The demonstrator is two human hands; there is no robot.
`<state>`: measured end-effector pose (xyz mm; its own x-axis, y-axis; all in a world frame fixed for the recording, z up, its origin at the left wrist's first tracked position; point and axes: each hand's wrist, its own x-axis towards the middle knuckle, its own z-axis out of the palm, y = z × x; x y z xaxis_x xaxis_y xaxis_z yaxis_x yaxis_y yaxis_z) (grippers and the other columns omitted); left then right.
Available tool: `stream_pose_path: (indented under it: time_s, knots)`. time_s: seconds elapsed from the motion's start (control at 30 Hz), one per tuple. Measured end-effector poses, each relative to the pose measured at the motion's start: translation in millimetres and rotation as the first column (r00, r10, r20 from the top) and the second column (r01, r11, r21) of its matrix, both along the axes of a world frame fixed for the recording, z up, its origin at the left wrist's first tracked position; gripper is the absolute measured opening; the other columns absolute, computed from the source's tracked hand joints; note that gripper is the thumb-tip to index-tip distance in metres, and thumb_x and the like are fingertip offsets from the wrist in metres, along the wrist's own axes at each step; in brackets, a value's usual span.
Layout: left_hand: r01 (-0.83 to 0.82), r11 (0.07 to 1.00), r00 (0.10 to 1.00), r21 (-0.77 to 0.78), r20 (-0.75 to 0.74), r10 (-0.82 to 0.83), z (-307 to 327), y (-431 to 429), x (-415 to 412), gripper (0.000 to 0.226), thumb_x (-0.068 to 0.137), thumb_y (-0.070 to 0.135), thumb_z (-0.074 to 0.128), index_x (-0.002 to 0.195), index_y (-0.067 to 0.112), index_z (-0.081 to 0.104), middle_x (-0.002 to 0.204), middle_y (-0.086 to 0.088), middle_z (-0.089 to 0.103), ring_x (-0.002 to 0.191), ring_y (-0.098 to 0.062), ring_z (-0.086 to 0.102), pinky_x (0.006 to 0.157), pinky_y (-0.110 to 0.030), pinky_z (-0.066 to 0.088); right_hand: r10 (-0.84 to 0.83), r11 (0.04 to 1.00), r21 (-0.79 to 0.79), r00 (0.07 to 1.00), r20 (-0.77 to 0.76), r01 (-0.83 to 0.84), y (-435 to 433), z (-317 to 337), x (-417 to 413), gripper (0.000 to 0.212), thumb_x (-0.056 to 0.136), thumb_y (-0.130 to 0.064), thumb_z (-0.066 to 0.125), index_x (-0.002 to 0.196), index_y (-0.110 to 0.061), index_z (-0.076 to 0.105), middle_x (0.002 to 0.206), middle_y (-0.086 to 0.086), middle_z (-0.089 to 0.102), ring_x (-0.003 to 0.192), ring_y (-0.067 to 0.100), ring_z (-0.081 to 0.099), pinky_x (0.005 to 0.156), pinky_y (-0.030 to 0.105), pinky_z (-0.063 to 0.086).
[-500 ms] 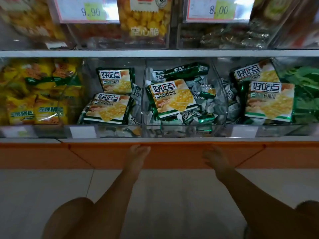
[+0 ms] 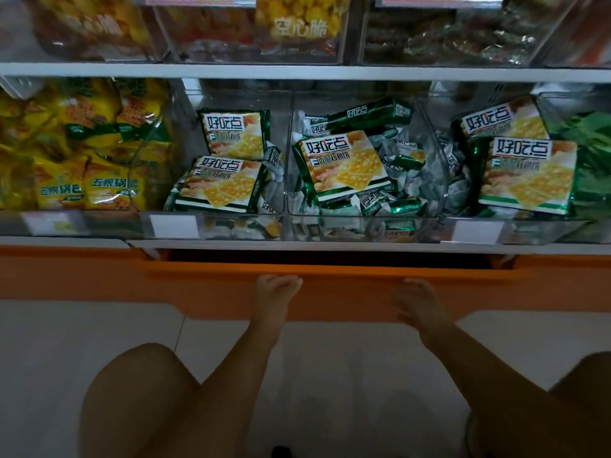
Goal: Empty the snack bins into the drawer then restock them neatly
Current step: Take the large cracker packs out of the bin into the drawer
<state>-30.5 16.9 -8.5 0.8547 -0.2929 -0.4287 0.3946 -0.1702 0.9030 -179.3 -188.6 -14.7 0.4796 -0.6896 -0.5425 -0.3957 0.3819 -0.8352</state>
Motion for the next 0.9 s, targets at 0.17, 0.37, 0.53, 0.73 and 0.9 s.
stream_pose_path:
  time_s: [0.17,0.37,0.53,0.73,0.9]
  knots:
    - [-0.012,0.972,0.947,0.235,0.313,-0.064,-7,13,-24,0.034,0.084,0.028,0.076,0.102,0.013,0.051,0.085,-0.002,0.056,0.077,-0.014,0.054,0.069,-0.029,0.041,0.128,0.65,-0.683,0.934,-0.334,-0.334,7,1,-20,0.025,0.082,-0.034,0.073,0.099,-0.024,0.057,0.096,-0.001,0.058,0.096,0.024,0.056,0.077,0.034,0.043]
    - [0.117,0.668,0.502,0.735,0.537,-0.678,-9,23,1,0.063,0.079,0.056,0.07,0.13,0.021,0.062,0.133,-0.004,0.061,0.129,-0.028,0.049,0.112,-0.047,0.027,0.236,0.263,-0.549,0.605,-0.761,-0.793,3,11,-11,0.058,0.087,-0.063,0.051,0.139,-0.04,0.043,0.143,-0.005,0.047,0.14,0.02,0.03,0.119,0.045,0.009]
    - [0.127,0.611,0.495,0.782,0.484,-0.722,-2,37,-5,0.044,0.082,0.06,0.064,0.117,0.034,0.069,0.118,0.007,0.068,0.109,-0.019,0.058,0.092,-0.034,0.033,0.271,0.242,-0.492,0.545,-0.793,-0.836,2,25,-22,0.042,0.091,-0.06,0.048,0.128,-0.042,0.054,0.125,-0.002,0.057,0.119,0.022,0.046,0.105,0.039,0.034]
    - [0.336,0.548,0.534,0.766,0.324,-0.781,7,60,-26,0.027,0.087,0.048,0.066,0.112,0.037,0.068,0.116,0.013,0.063,0.115,-0.013,0.051,0.096,-0.035,0.039,0.396,0.266,-0.427,0.502,-0.769,-0.864,19,34,-54,0.036,0.088,-0.055,0.058,0.12,-0.038,0.061,0.121,-0.005,0.058,0.117,0.017,0.048,0.098,0.036,0.043]
    - [0.401,0.55,0.561,0.733,0.278,-0.78,8,80,-53,0.025,0.086,0.041,0.07,0.109,0.034,0.067,0.116,0.011,0.061,0.109,-0.011,0.054,0.092,-0.032,0.046,0.517,0.295,-0.332,0.442,-0.733,-0.896,32,42,-75,0.04,0.086,-0.051,0.064,0.121,-0.032,0.061,0.124,-0.005,0.06,0.108,0.013,0.057,0.093,0.033,0.049]
